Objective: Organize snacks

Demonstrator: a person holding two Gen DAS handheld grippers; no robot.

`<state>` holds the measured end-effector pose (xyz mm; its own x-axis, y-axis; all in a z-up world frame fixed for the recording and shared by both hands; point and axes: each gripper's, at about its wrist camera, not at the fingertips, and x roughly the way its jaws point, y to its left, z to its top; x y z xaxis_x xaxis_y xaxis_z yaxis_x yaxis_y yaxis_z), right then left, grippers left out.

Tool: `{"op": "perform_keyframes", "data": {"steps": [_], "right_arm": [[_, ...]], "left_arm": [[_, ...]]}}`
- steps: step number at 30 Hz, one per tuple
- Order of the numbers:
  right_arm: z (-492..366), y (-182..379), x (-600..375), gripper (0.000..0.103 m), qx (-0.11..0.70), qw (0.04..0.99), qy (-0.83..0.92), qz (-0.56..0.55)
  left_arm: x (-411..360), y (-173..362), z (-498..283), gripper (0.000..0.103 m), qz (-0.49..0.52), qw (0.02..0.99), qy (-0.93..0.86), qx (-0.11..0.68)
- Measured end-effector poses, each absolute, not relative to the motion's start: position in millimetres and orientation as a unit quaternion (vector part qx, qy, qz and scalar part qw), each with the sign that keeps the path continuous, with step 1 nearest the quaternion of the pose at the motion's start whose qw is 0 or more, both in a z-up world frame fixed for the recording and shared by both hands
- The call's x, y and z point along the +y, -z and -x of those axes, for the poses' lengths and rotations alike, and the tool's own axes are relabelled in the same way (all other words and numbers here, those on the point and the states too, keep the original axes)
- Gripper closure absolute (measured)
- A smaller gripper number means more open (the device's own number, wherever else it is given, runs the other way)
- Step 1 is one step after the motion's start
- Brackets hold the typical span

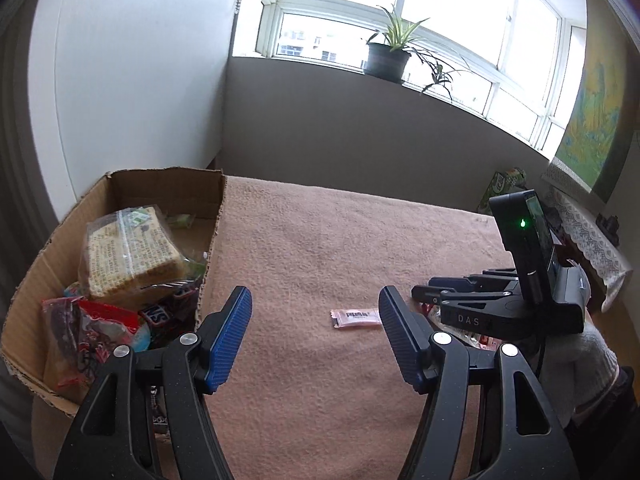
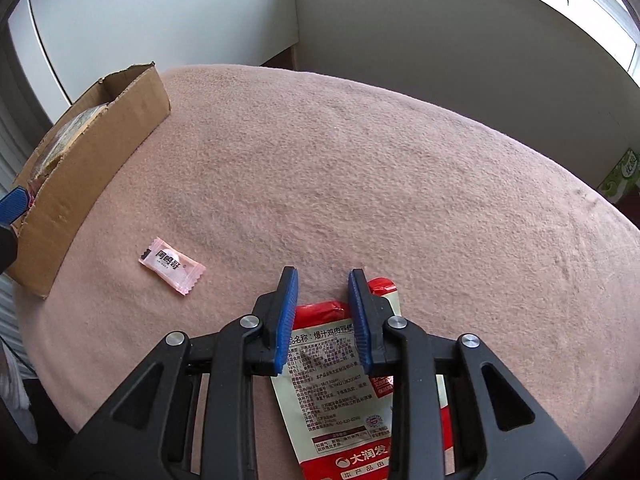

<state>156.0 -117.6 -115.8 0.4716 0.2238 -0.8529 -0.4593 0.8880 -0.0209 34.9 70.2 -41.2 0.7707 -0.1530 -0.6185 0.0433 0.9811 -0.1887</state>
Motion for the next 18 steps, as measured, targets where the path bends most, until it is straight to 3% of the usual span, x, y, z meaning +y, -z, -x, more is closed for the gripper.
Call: {"op": "perform_keyframes", "data": {"steps": [7, 9, 10, 18], "right_arm": [[-152, 99, -158, 0.072, 0.466, 0.856, -0.222, 0.038], [-147, 94, -172, 0.046, 0.461, 0.858, -0.227, 0.021], [-144, 91, -176, 0.042, 0.457, 0.859, -0.229, 0.013], [-148, 101, -229, 0.041, 0.482, 0.843, -0.227, -0.077]], "left_arm": [[47, 72, -47, 0.038, 0.091, 0.904, 0.104, 0.404], [45, 75, -51, 0.038, 0.091, 0.902, 0.104, 0.410], [45, 77, -54, 0.038, 0.096, 0.898, 0.106, 0.415], [33, 91, -78, 0.038, 0.109, 0.879, 0.115, 0.449]]}}
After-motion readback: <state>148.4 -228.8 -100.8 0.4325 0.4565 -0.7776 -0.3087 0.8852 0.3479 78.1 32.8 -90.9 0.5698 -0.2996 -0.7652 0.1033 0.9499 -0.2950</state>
